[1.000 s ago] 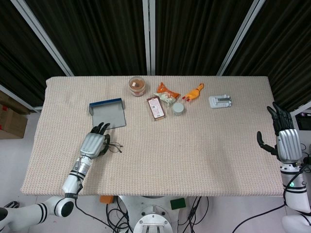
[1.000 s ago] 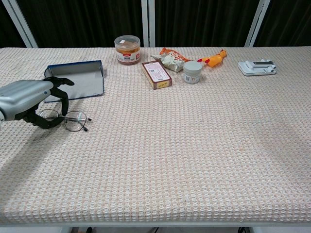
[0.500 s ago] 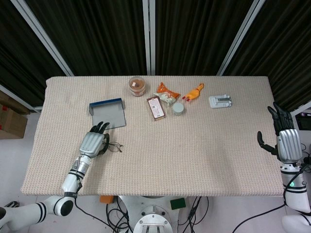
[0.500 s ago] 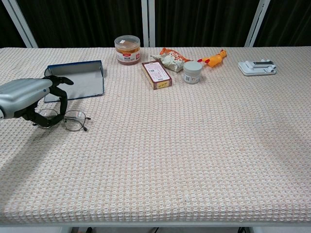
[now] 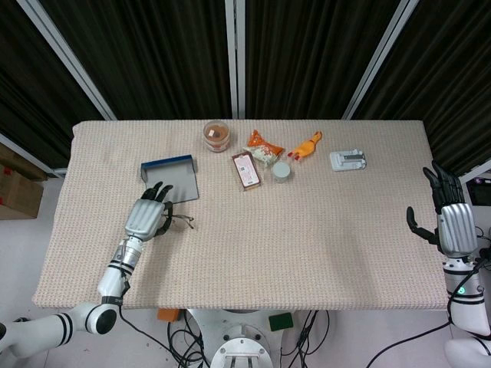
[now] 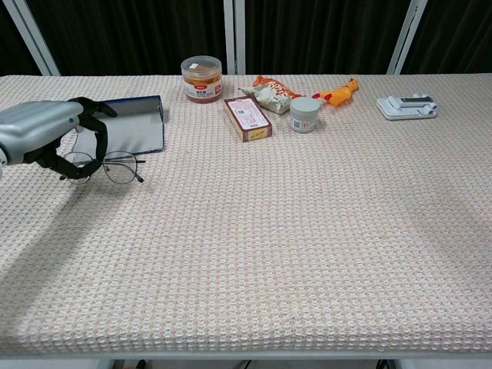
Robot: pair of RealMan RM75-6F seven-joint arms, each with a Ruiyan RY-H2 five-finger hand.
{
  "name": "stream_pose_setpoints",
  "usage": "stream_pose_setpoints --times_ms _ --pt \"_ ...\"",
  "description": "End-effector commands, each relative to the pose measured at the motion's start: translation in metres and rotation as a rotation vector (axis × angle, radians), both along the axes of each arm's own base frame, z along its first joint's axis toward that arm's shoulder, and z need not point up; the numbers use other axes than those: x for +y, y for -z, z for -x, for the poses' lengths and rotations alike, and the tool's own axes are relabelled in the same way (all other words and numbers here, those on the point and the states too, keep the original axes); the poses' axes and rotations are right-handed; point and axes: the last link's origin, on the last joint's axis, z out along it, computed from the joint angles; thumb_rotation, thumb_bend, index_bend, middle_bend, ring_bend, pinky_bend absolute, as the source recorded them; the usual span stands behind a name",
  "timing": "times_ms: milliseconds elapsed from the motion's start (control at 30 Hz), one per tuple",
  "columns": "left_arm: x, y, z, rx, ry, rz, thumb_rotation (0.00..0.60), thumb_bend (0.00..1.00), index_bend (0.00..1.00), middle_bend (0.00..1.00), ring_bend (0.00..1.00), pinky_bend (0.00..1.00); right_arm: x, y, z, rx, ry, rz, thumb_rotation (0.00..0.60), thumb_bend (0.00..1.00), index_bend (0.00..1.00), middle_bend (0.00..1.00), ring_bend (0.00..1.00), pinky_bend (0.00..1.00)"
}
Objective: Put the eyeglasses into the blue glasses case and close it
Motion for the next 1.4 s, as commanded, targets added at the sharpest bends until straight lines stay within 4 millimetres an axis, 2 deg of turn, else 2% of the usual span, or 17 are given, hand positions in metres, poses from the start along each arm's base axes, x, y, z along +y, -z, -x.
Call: stream_pose_setpoints --times_ms 33,300,567,1033,1400 --pt "0.015 -0.003 -0.008 0.028 0.025 -0.063 0.600 0.43 0.64 0.11 0.01 0.17 0.000 0.000 0.000 -0.001 0.001 -0.001 0.600 0.51 0.00 0.00 0.00 0.00" --pt "0.058 -0.002 -0.021 0.034 -0.008 -0.140 0.600 0.45 0.66 0.05 0.00 0.17 -0.002 -0.002 0.001 0.002 0.005 0.007 0.600 0.51 0.00 0.00 0.00 0.00" --pt "0.089 0.014 -0.016 0.082 -0.085 -0.121 0.600 0.45 0.66 0.00 0.00 0.16 -0.003 -0.002 0.003 0.003 0.016 0.003 0.600 0.51 0.00 0.00 0.00 0.00" --pt "0.120 0.031 -0.014 0.115 -0.150 -0.133 0.600 0.45 0.67 0.00 0.00 0.15 -0.003 -0.005 0.008 0.004 0.026 0.011 0.600 0.51 0.00 0.00 0.00 0.00" --pt "0.137 0.026 -0.006 0.141 -0.192 -0.169 0.600 0.45 0.68 0.00 0.00 0.15 -0.002 -0.008 0.009 0.007 0.031 0.011 0.600 0.51 0.00 0.00 0.00 0.00"
